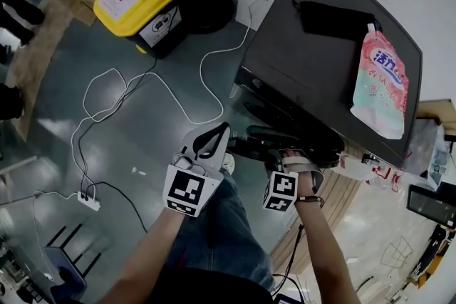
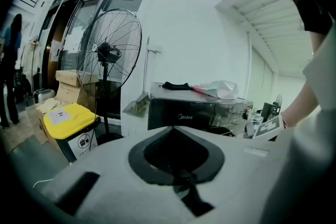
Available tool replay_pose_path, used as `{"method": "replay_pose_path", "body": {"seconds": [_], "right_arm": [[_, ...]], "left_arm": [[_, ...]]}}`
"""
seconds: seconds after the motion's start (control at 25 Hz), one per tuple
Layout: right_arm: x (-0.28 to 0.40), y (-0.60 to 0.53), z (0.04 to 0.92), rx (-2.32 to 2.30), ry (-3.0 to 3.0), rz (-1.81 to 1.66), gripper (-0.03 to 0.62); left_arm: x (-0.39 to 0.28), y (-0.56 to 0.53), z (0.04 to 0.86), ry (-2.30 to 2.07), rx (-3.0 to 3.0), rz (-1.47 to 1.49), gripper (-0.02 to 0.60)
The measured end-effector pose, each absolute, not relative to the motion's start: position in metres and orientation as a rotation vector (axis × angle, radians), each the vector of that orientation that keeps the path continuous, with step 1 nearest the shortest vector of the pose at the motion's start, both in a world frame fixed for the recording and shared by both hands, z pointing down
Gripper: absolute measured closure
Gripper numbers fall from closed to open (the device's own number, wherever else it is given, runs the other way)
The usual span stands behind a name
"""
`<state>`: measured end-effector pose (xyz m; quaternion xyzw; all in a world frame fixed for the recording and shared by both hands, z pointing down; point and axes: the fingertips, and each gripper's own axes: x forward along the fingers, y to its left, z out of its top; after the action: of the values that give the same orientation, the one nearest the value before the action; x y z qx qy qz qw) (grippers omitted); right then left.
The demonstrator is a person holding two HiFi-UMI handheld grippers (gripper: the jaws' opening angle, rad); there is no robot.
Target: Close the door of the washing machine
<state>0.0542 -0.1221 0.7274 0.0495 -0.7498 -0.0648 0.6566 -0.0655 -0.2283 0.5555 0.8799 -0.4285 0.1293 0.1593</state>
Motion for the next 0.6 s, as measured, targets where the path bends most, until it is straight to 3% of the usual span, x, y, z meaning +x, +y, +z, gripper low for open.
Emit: {"method": "replay_pose_path", "body": {"seconds": [0.6], "right_arm": [[0.065, -0.179, 0.727, 0.361, -1.665, -0.176, 0.445]], "left_arm": [[-0.068, -0.239, 0.558, -1.218, 2.511, 0.386, 0.574]]}}
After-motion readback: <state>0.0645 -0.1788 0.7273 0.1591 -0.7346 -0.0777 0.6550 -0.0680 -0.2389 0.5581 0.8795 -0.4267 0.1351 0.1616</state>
